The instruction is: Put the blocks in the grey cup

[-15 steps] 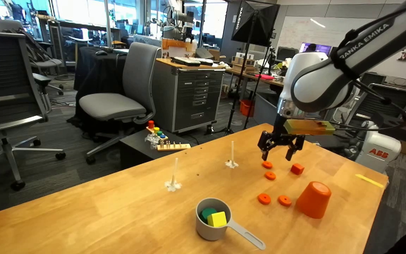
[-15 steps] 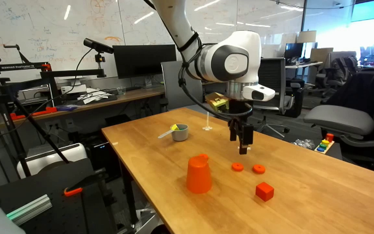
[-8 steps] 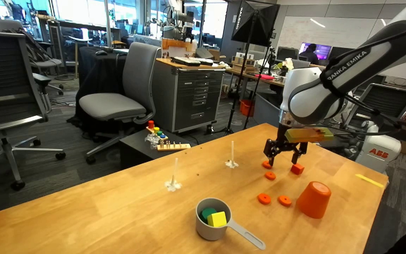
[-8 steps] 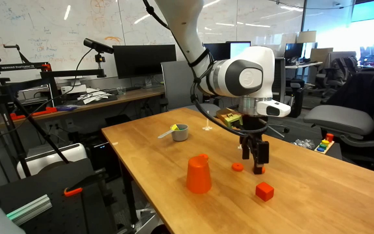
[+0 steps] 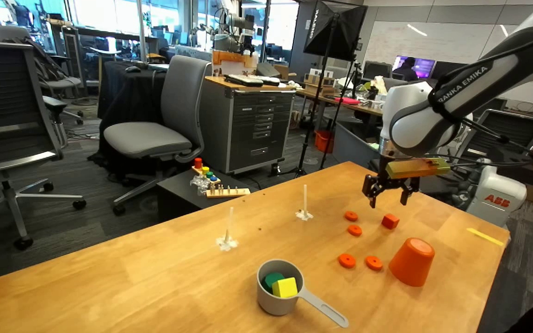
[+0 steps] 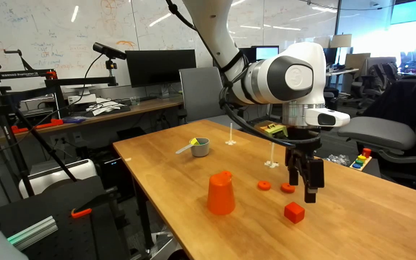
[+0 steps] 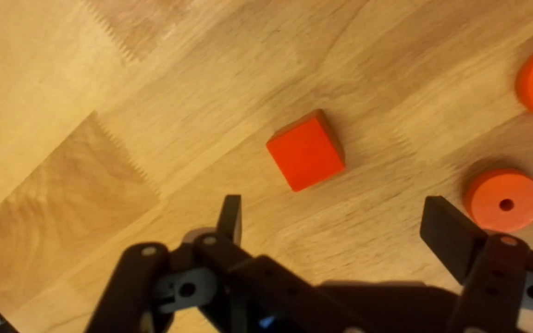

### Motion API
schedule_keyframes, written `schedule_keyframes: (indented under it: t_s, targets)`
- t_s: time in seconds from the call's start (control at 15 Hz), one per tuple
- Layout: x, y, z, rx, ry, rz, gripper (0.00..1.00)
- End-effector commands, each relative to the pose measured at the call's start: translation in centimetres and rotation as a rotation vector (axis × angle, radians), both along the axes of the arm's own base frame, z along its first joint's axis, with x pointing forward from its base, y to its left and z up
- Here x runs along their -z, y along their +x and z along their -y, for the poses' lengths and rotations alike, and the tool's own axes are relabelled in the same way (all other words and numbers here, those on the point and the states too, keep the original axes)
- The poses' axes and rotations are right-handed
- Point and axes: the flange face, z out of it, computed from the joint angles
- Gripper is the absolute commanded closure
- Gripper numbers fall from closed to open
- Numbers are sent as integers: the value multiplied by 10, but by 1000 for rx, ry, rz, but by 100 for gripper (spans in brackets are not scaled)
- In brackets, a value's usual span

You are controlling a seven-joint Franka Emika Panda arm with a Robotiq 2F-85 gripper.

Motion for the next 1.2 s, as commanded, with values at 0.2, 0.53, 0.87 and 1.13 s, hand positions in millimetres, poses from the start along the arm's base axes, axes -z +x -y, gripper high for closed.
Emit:
schedule_keyframes:
  t_s: [0.2, 0.53, 0.87, 1.13]
  targets:
    - [31, -3, 2, 37, 57, -37, 0]
    - [47, -4, 8, 44, 67, -49, 32]
    - [41, 1, 12, 46, 73, -26, 71]
    - [7, 5, -27, -16, 159, 29, 76]
